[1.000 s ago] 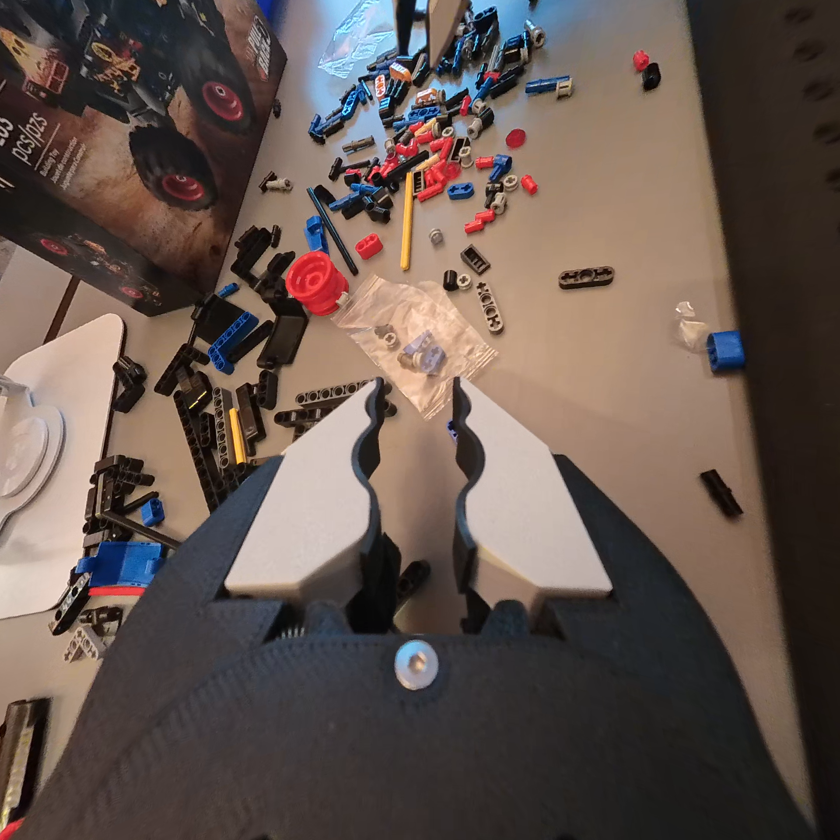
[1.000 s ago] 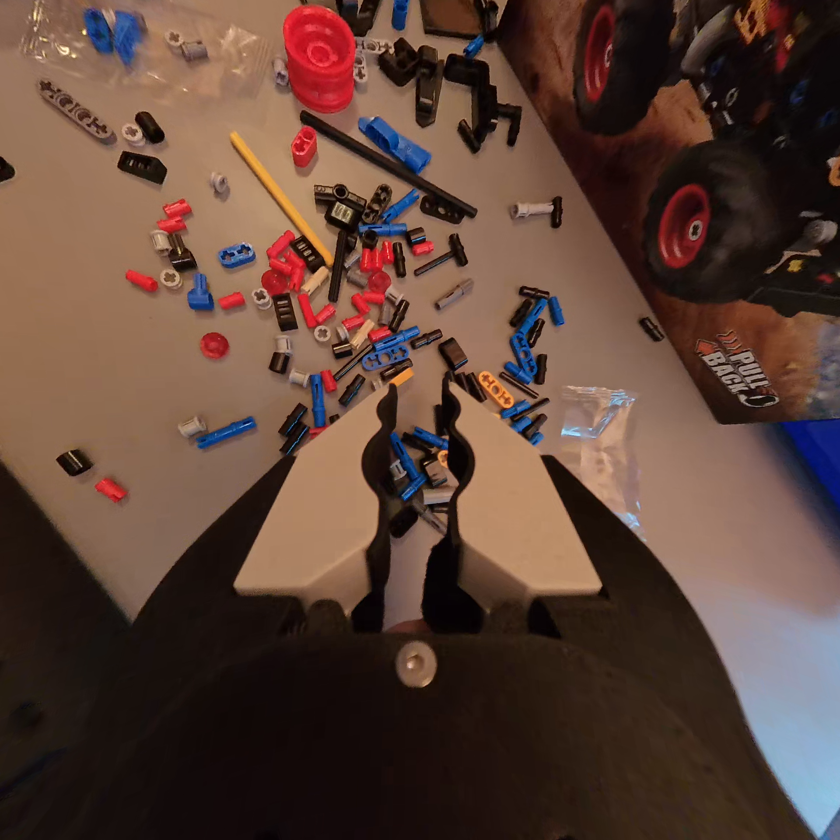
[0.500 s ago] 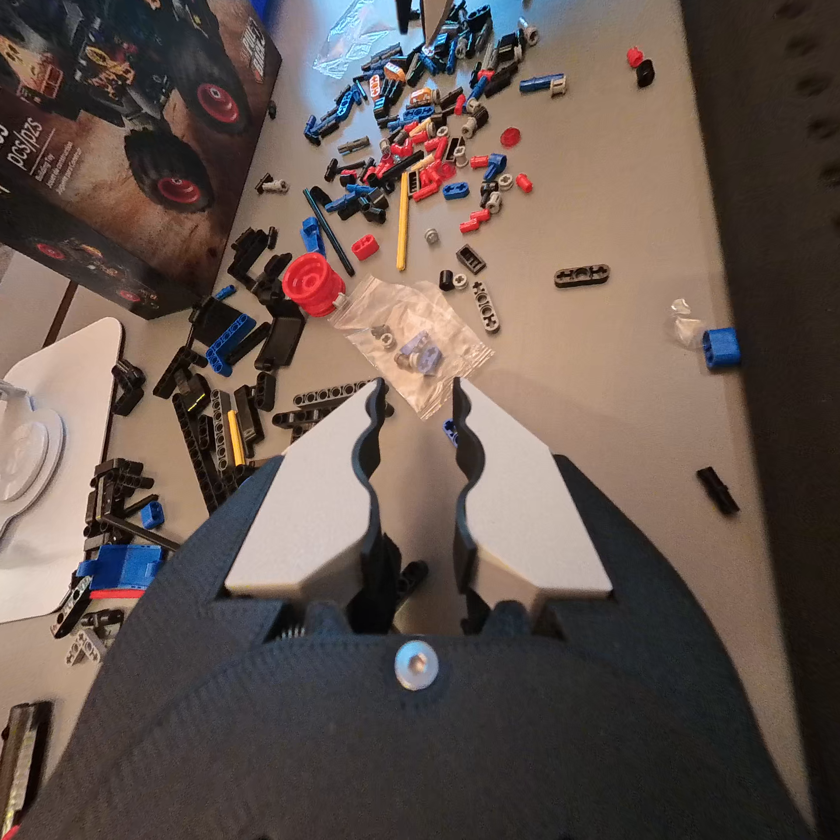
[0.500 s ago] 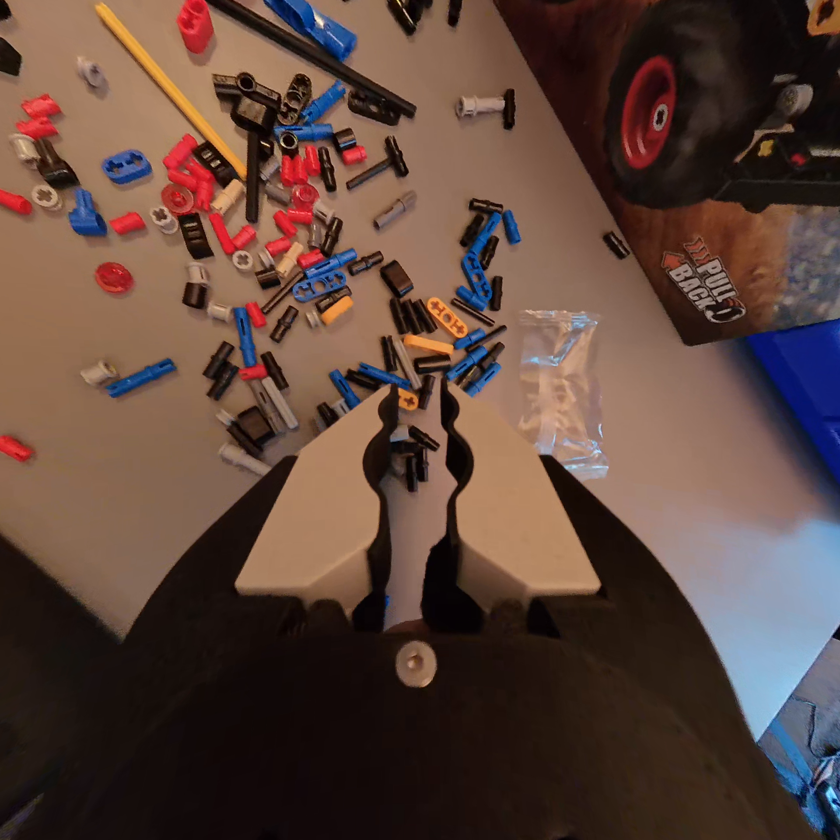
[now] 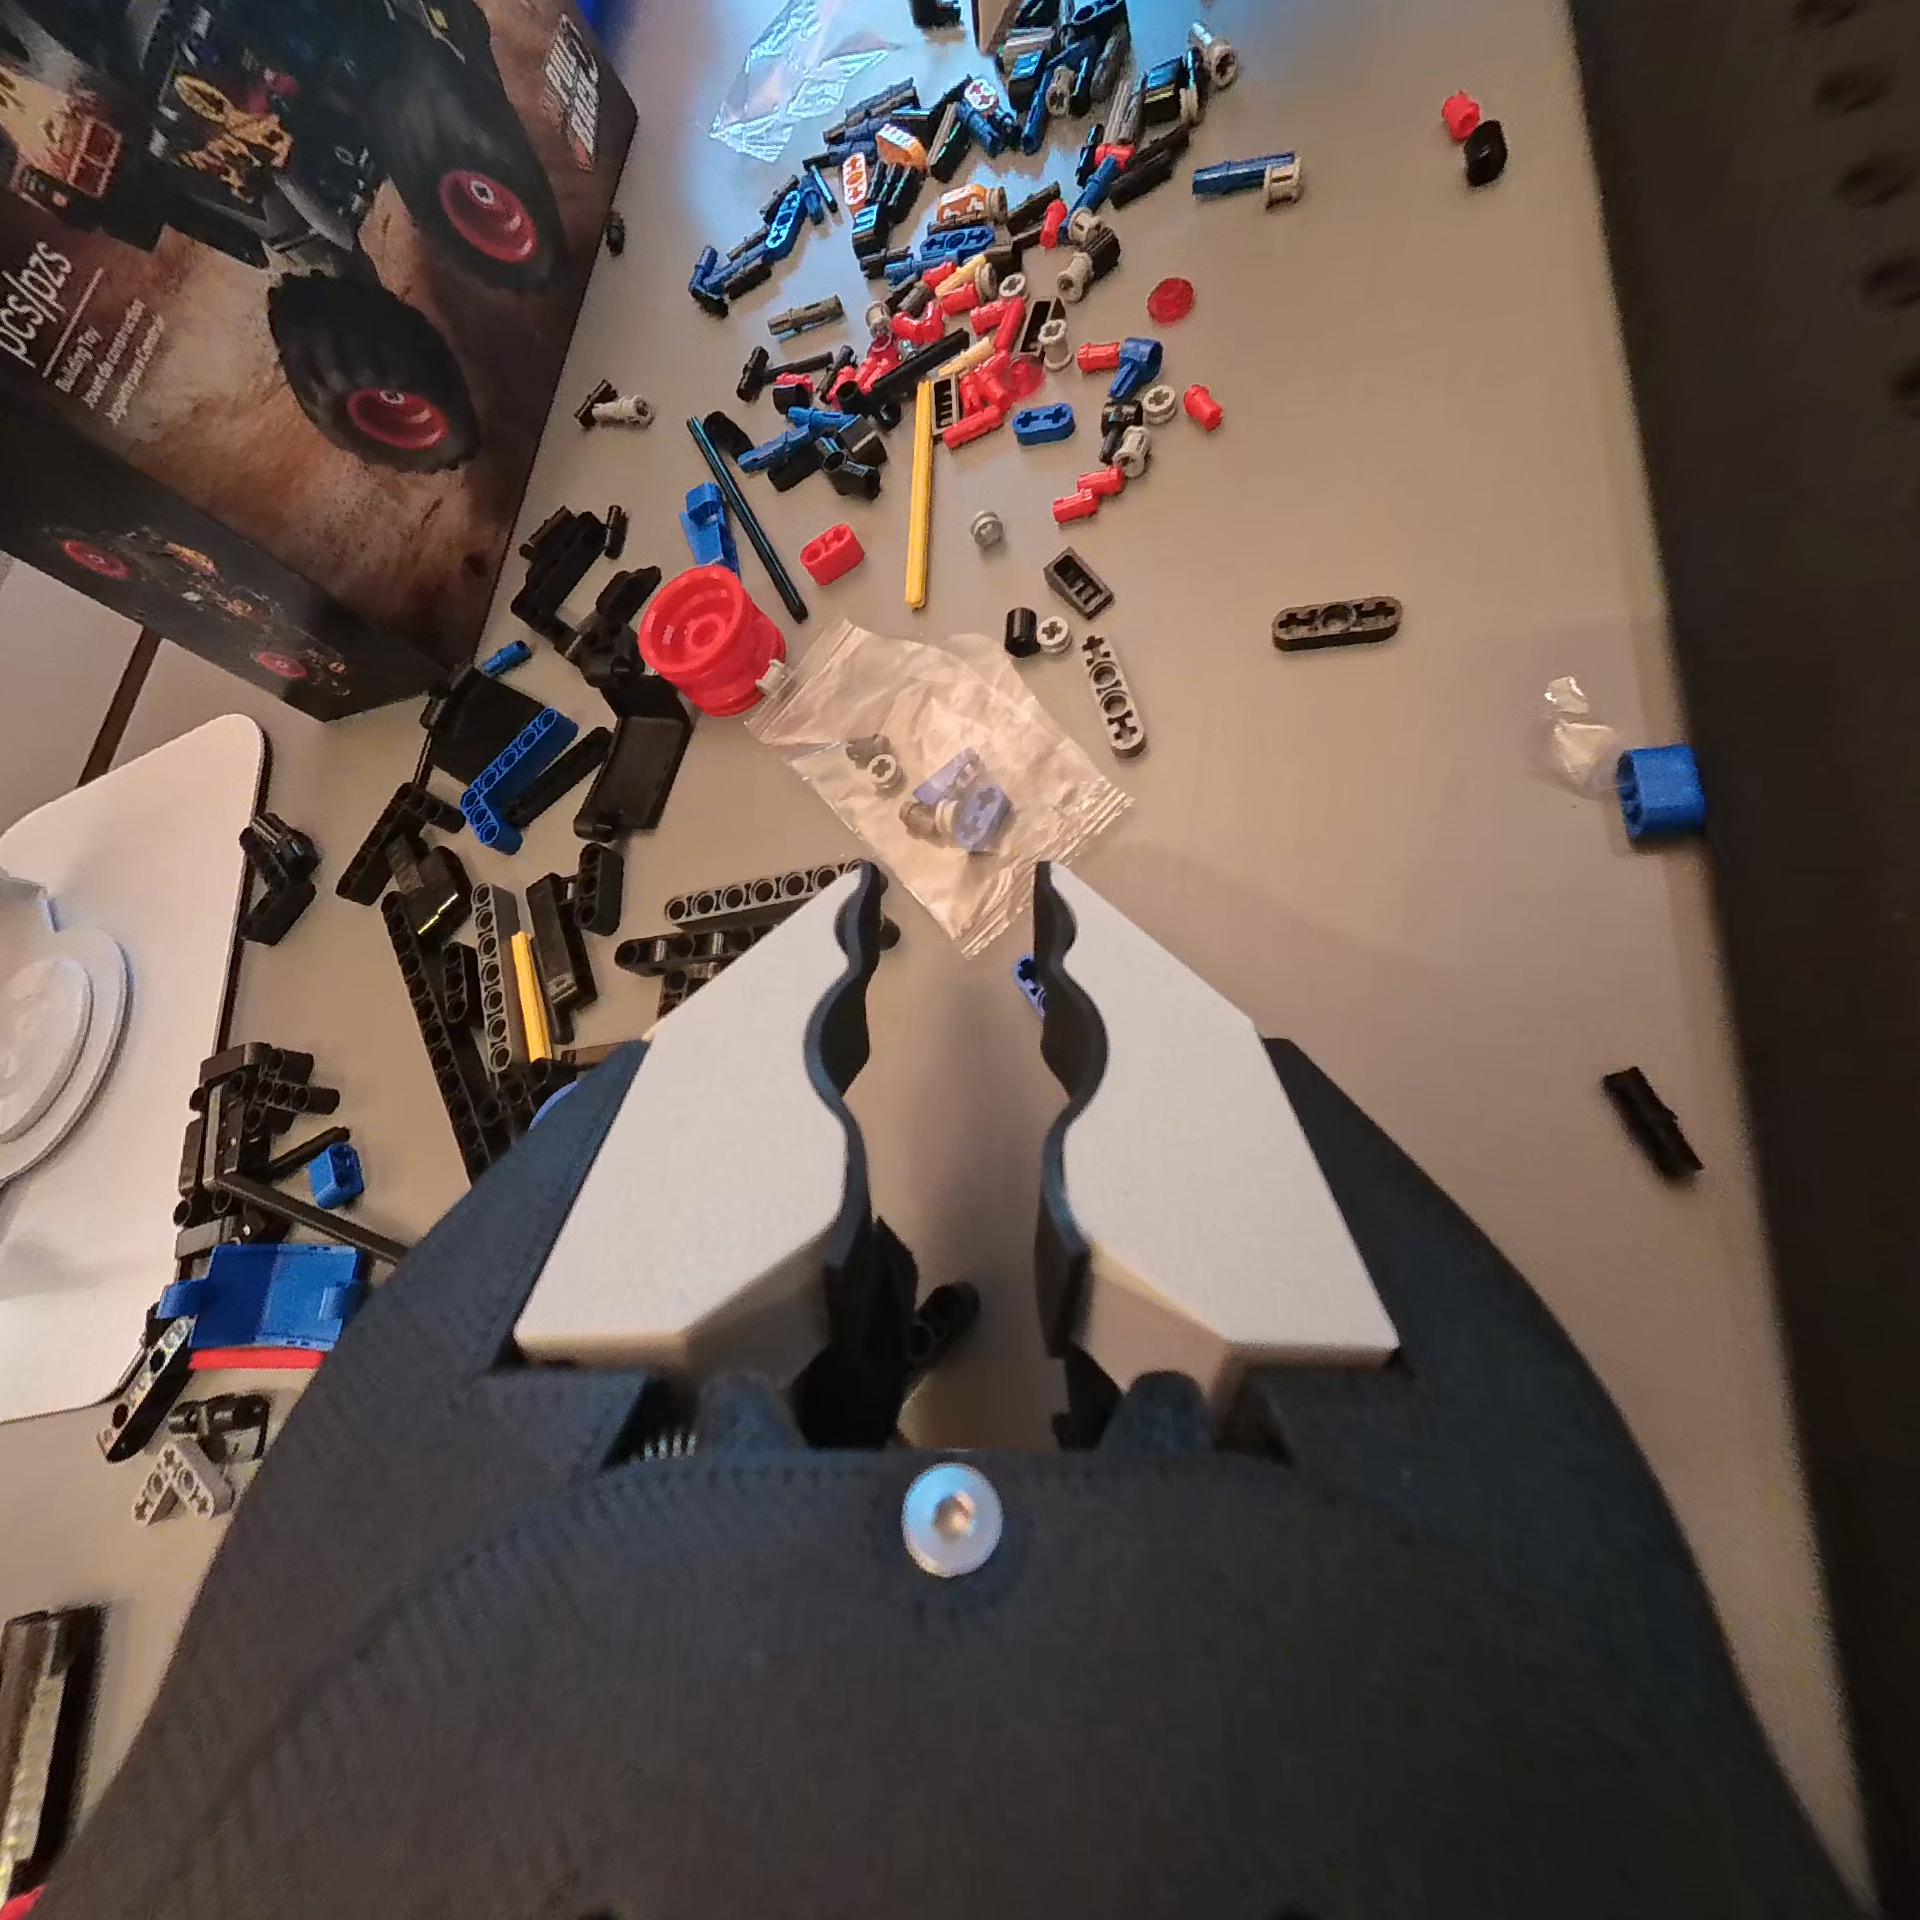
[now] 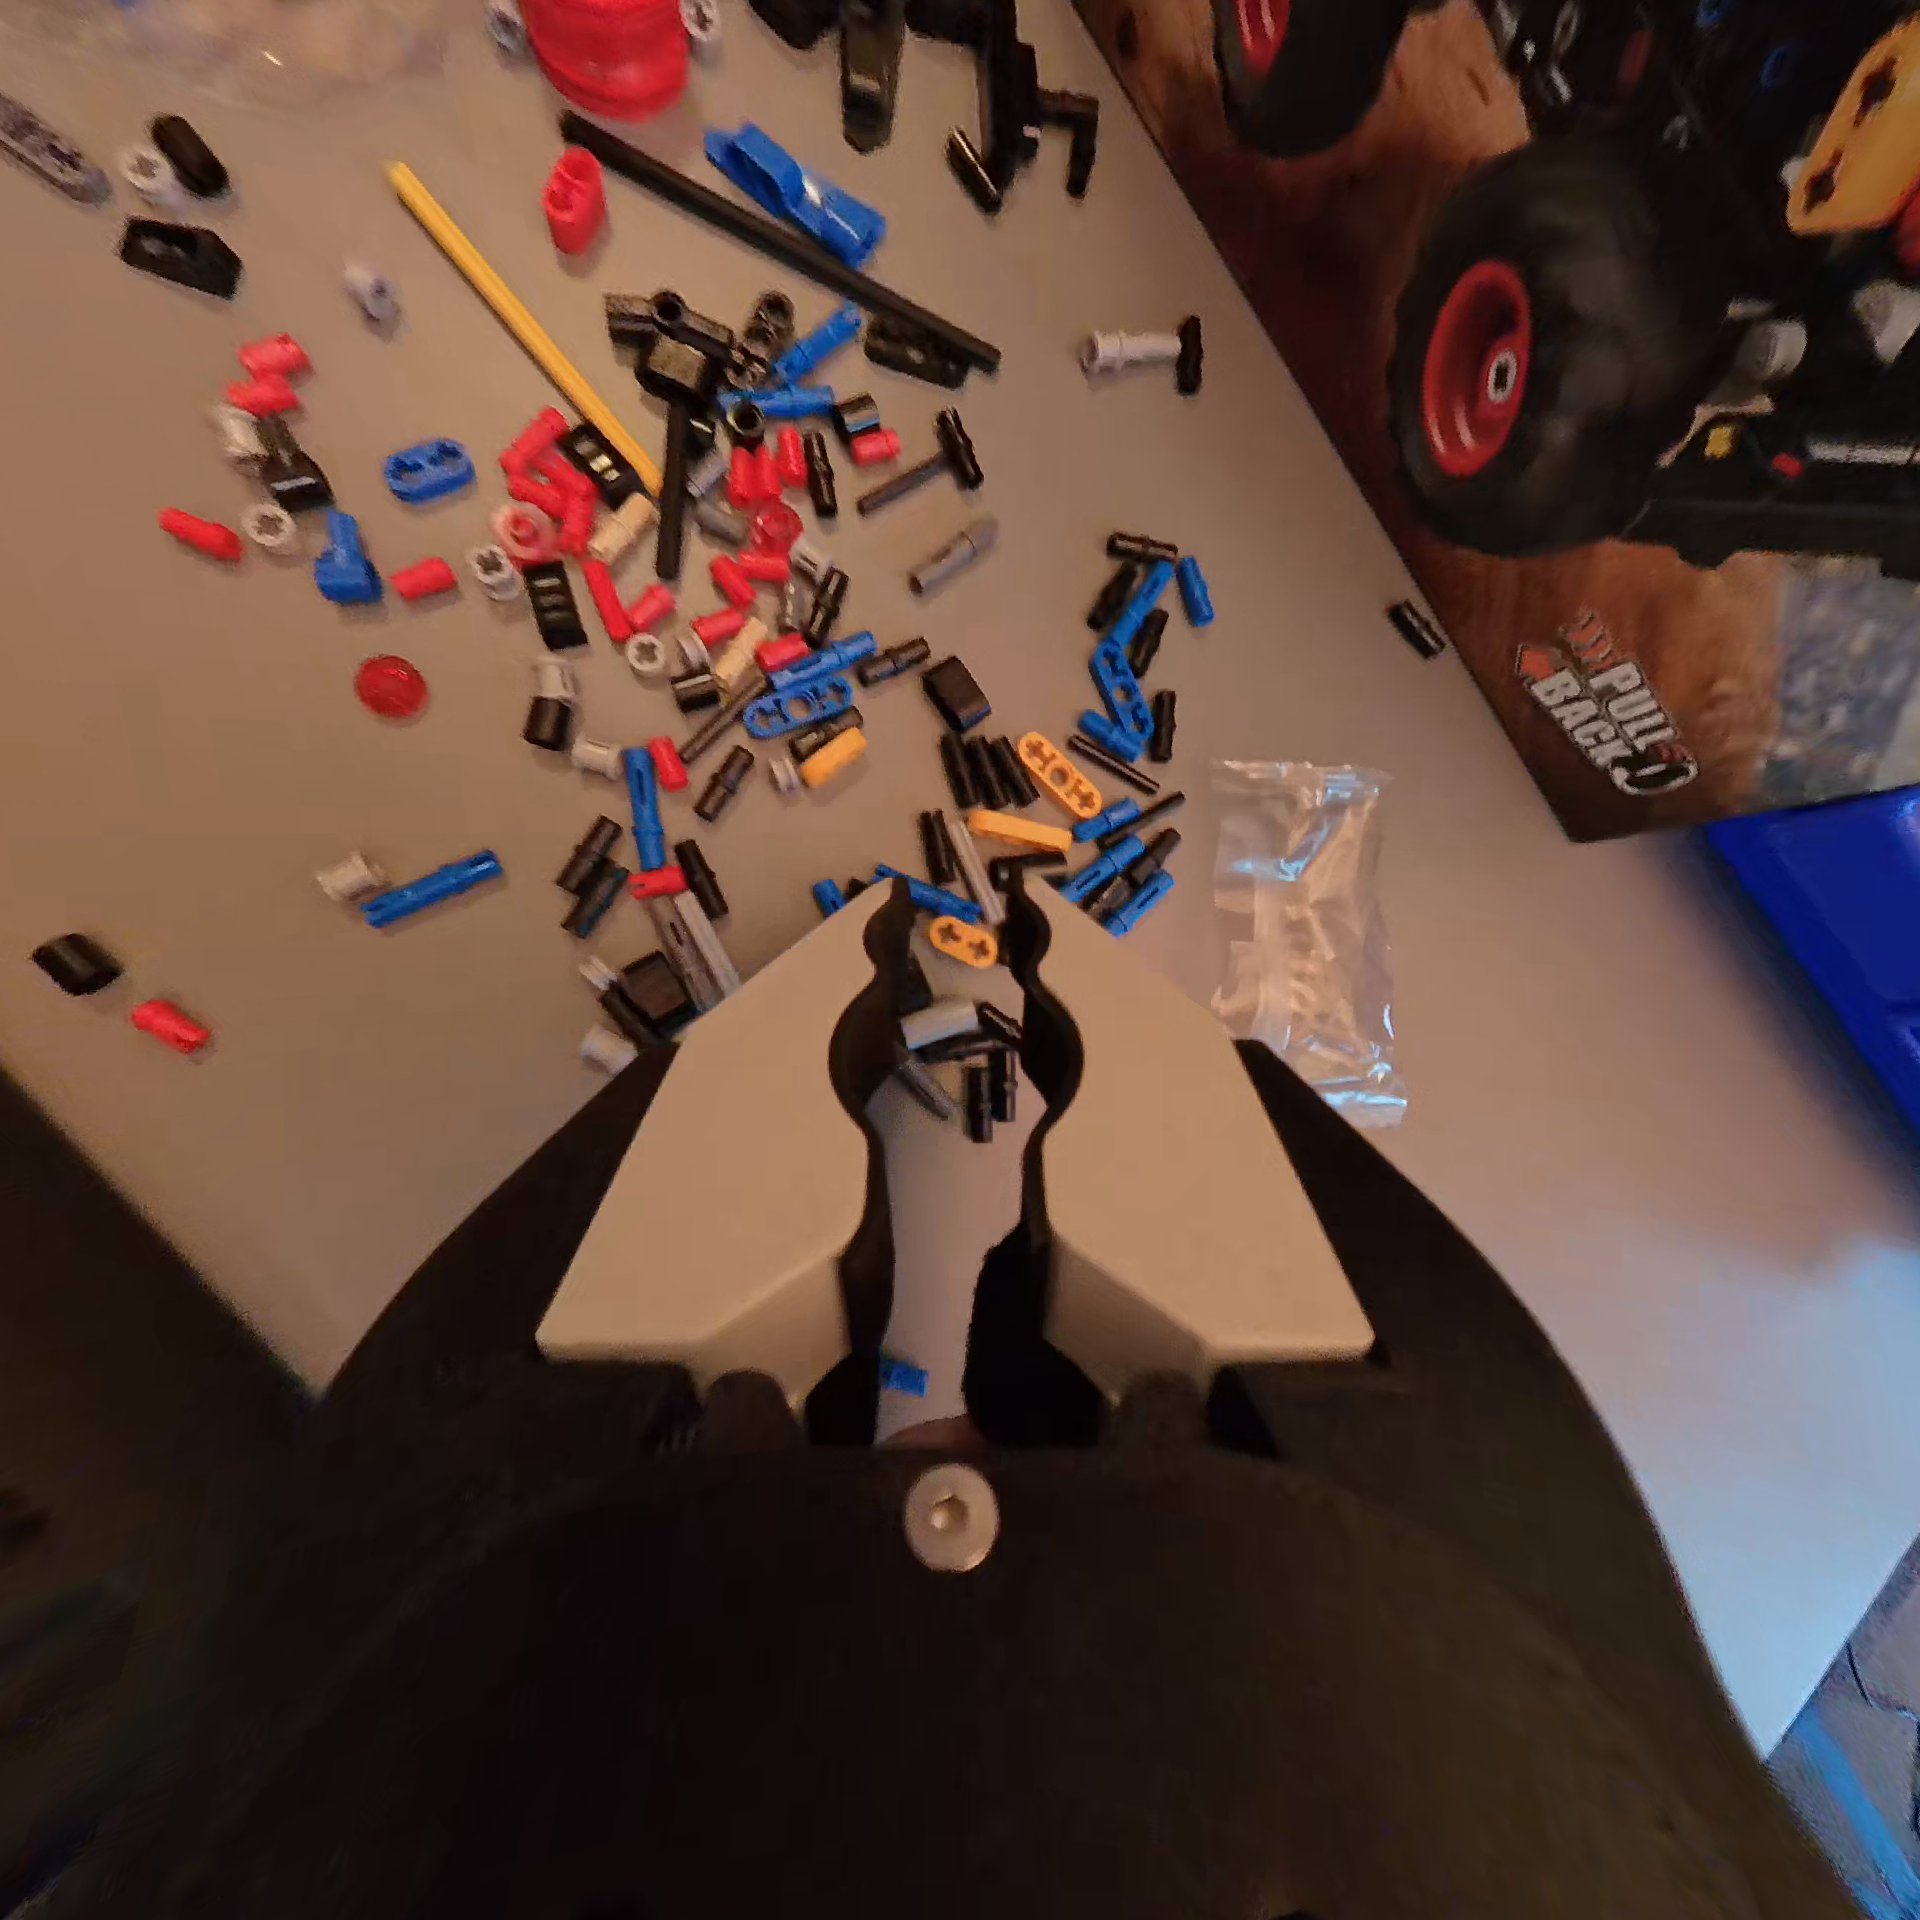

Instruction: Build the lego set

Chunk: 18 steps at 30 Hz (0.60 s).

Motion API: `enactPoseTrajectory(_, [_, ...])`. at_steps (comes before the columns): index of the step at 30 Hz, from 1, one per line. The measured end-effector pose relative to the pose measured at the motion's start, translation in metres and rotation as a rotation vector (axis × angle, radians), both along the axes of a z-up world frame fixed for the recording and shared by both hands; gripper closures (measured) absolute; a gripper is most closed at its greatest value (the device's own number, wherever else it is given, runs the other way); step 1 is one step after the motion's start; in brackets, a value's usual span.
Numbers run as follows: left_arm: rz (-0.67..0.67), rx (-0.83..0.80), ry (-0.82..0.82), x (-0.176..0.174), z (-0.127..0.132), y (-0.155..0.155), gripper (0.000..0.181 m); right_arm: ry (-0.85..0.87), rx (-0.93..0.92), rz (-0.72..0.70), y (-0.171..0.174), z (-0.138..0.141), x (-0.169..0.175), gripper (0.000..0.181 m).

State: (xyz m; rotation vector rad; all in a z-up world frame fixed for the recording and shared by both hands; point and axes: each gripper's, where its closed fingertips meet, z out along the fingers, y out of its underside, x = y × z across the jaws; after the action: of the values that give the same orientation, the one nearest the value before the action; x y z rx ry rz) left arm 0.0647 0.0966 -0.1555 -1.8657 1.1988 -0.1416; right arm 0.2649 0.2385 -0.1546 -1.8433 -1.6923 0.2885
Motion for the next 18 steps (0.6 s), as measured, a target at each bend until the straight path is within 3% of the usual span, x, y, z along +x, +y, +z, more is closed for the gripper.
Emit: enactPoseTrajectory(18, [-0.005, 0.003, 0.002, 0.001, 0.001, -0.001, 0.154, 0.040, -0.024, 0.186, -0.038, 0.002, -0.046, 0.165])
